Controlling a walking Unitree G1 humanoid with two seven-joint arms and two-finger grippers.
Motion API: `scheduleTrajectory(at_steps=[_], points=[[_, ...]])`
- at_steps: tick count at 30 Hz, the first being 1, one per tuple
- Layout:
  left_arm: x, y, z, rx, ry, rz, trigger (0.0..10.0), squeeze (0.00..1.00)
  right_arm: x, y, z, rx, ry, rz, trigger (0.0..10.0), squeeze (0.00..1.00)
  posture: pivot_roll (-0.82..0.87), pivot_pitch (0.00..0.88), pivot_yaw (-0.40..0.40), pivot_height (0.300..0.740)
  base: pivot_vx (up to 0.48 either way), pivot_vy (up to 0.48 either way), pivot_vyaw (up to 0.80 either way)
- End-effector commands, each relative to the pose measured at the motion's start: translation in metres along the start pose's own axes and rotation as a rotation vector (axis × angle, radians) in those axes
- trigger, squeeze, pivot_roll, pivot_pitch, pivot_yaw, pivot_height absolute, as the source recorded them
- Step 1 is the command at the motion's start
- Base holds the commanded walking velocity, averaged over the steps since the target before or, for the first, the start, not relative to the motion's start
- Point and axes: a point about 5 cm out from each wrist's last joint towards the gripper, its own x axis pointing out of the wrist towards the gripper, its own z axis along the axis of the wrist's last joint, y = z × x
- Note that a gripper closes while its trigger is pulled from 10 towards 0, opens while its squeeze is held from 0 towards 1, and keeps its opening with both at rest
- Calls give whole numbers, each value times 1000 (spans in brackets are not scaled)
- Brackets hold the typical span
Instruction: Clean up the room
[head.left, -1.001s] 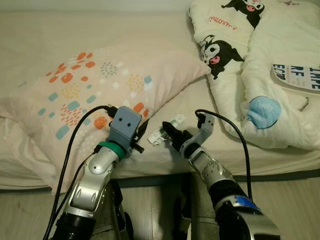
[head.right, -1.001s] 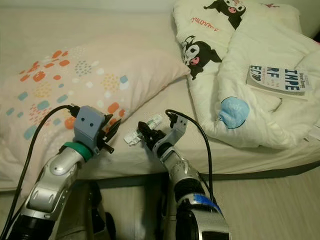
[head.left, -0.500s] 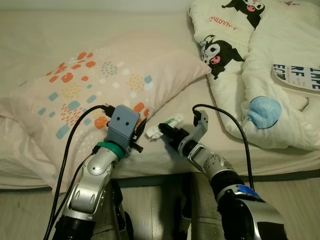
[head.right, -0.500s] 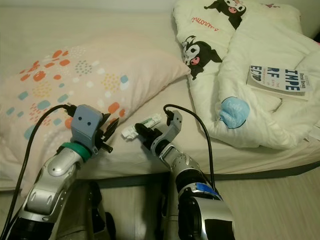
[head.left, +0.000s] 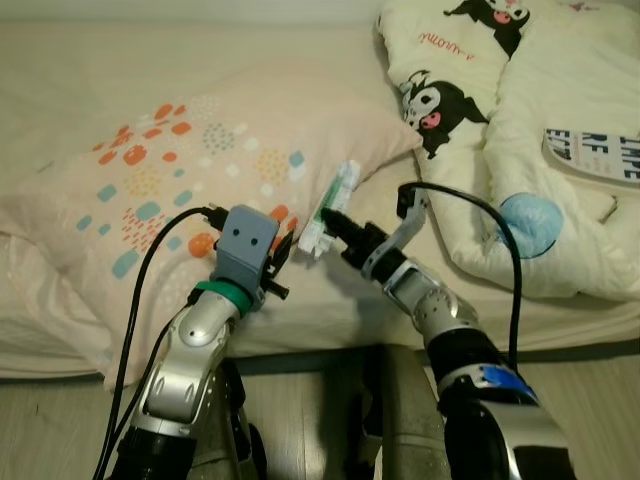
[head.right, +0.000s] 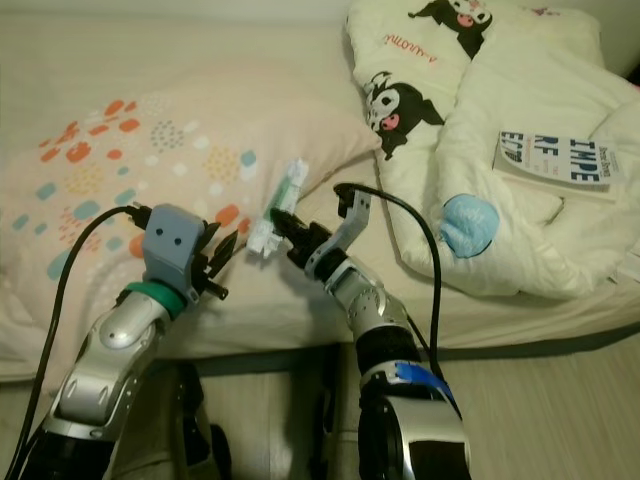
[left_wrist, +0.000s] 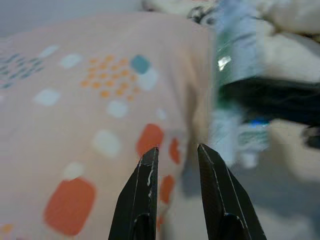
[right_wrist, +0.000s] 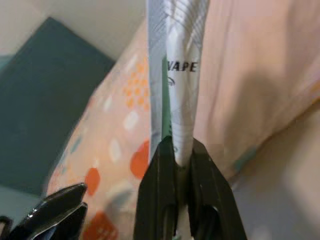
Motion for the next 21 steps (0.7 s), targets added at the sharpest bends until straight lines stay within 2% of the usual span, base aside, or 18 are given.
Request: scheduleTrajectory(at_steps=[1,3,4,6,7,8,9,11,14,17,21], points=[[-1,5,-4,-73,27,47,10000,0,-7,8,18,-174,-98,-46,10000,0,6,138,-24,572,0,0,0],[-1,12,-3,-137,26,111,10000,0,-18,15,29,-334,-191,-102,10000,0,-1,135,-24,572,0,0,0],[-1,12,-3,-137,26,111,10000,0,-18,15,29,-334,-191,-102,10000,0,-1,135,-24,572,0,0,0],[0,20,-2,-187,24,168,10000,0,-26,17,31,-445,-235,-149,10000,0,-20,121,-28,572,0,0,0],[0,20,-2,-187,24,168,10000,0,-26,17,31,-445,-235,-149,10000,0,-20,121,-28,572,0,0,0],[2,25,0,-216,11,207,10000,0,-32,15,32,-532,-252,-193,10000,0,-25,115,-30,572,0,0,0],[2,25,0,-216,11,207,10000,0,-32,15,32,-532,-252,-193,10000,0,-25,115,-30,572,0,0,0],[7,37,11,-220,-38,279,10000,0,-46,5,36,-715,-290,-319,10000,0,-27,103,-34,577,0,0,0],[9,42,17,-210,-60,306,10000,0,-50,2,37,-764,-299,-361,10000,0,-27,100,-34,582,0,0,0],[13,51,37,-148,-137,350,10000,0,-58,-2,39,-818,-301,-440,10000,0,-27,92,-35,597,0,0,0],[14,51,44,-123,-160,340,10000,0,-59,-1,40,-835,-310,-460,10000,0,-24,90,-34,612,0,0,0]])
